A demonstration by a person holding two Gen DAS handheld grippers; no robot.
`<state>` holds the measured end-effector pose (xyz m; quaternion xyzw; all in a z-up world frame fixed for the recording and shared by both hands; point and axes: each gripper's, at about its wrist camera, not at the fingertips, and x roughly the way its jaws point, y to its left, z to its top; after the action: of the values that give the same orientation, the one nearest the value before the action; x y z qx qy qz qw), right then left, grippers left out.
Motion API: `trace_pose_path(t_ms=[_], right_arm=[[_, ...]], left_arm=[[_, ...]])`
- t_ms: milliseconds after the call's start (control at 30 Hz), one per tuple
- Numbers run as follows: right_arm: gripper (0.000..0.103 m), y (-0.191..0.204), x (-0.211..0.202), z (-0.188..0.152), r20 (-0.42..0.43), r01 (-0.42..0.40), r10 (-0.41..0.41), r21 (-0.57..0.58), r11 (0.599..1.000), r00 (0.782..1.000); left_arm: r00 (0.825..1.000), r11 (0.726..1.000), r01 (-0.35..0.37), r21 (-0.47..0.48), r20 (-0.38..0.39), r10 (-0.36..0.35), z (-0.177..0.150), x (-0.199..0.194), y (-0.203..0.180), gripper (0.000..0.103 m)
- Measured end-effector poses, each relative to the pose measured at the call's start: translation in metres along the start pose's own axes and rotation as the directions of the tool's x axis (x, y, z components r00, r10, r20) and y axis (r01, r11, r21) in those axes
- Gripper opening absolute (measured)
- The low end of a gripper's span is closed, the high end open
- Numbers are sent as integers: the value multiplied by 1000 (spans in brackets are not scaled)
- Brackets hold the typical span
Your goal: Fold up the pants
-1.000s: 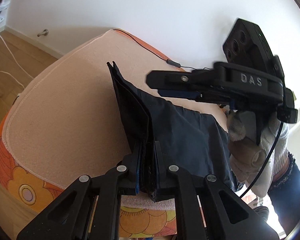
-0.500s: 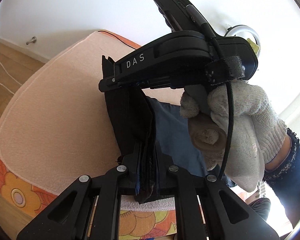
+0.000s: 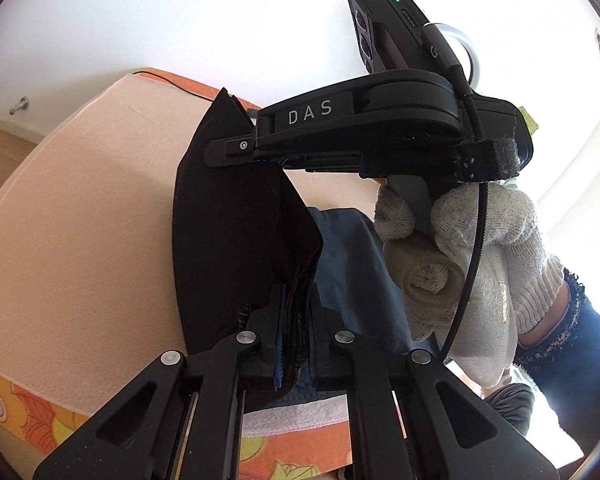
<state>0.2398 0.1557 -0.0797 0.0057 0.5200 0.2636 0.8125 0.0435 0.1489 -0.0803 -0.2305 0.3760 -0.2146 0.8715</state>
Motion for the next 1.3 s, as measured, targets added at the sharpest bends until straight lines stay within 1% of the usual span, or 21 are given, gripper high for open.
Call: trace_pose_path(t_ms=[133, 333, 367, 567, 633, 767, 867, 900, 933, 1033, 1067, 1167, 1300], right_arm=[[5, -21, -30, -10, 45, 21, -22, 20, 1000, 999], [5, -57, -74, -31, 94, 41, -48, 75, 996, 994], [5, -62, -79, -34, 99, 46, -55, 85, 995, 994], [5, -95, -116, -55, 134, 63, -81, 134, 989, 988], [5, -105, -129, -62, 146, 66, -88, 147, 987, 985], [5, -123, -148, -77, 158, 88, -115, 171, 981, 981], [5, -138, -161, -90, 165, 97, -130, 191, 977, 978], [5, -144, -165, -94, 167, 102, -136, 199, 975, 976], [5, -150, -170, -98, 169, 105, -141, 208, 973, 975], [5, -170, -186, -111, 174, 110, -152, 229, 967, 973], [5, -177, -191, -115, 175, 110, -154, 237, 965, 972], [5, -197, -204, -128, 178, 108, -158, 263, 959, 971], [5, -224, -220, -149, 182, 111, -169, 294, 949, 969]], left_arm=[[999, 998, 54, 37, -8, -54, 6, 10, -21, 7], [991, 988, 129, 90, -42, -125, 14, 39, -54, 7], [989, 985, 140, 96, -49, -136, 18, 47, -59, 7], [976, 970, 211, 119, -73, -204, 33, 66, -75, 7], [971, 965, 232, 123, -82, -223, 29, 73, -90, 7], [963, 955, 260, 144, -116, -245, 30, 92, -99, 7], [954, 947, 284, 148, -142, -264, 30, 110, -112, 7], [951, 945, 292, 150, -149, -270, 28, 117, -121, 7], [948, 942, 299, 152, -156, -276, 30, 123, -138, 7], [938, 933, 326, 155, -180, -298, 28, 147, -152, 7], [934, 930, 334, 157, -187, -304, 29, 155, -164, 7], [921, 921, 360, 152, -217, -324, 16, 173, -181, 7], [908, 909, 381, 168, -256, -333, 16, 201, -204, 7]])
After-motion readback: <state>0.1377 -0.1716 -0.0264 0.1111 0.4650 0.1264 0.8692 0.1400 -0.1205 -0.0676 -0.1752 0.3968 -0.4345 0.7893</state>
